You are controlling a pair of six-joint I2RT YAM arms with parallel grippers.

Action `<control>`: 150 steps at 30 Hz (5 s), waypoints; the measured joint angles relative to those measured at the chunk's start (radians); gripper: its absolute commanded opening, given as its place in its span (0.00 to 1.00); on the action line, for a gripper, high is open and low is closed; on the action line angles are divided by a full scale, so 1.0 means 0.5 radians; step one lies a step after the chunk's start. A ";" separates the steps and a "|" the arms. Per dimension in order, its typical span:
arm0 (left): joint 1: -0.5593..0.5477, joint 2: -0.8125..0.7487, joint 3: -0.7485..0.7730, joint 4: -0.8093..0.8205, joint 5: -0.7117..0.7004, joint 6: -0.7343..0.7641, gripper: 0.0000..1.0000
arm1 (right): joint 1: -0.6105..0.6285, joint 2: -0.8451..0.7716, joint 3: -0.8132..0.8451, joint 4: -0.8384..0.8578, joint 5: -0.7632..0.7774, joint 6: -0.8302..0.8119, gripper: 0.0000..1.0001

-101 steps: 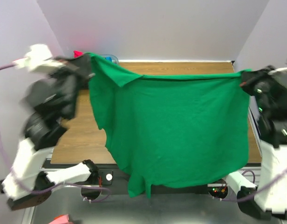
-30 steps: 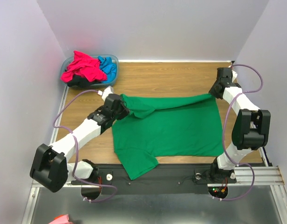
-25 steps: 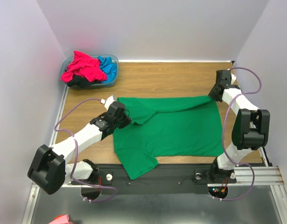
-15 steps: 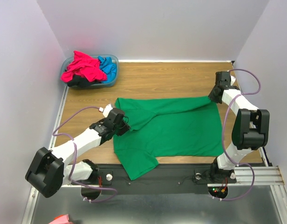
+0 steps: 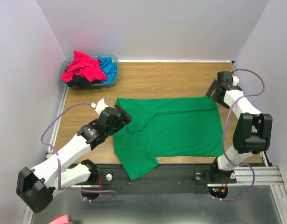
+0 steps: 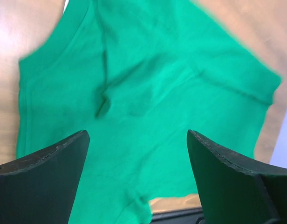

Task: Fold and stack the t-shirts
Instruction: Fold the tshirt

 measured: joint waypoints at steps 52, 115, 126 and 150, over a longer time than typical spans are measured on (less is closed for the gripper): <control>0.697 2.631 2.400 0.151 0.485 0.983 0.93 | -0.121 0.844 0.886 -0.036 -0.725 -0.128 1.00; -0.287 0.320 -0.321 0.256 0.118 -0.044 0.00 | -0.130 -1.676 -1.550 -0.311 -0.472 0.951 0.91; -0.287 0.316 -0.320 0.269 0.101 -0.042 0.00 | -0.132 -1.492 -1.622 0.065 -0.448 0.997 0.41; -0.127 0.584 0.086 0.314 0.101 0.137 0.00 | -0.132 -1.432 -1.595 0.172 -0.620 0.880 0.00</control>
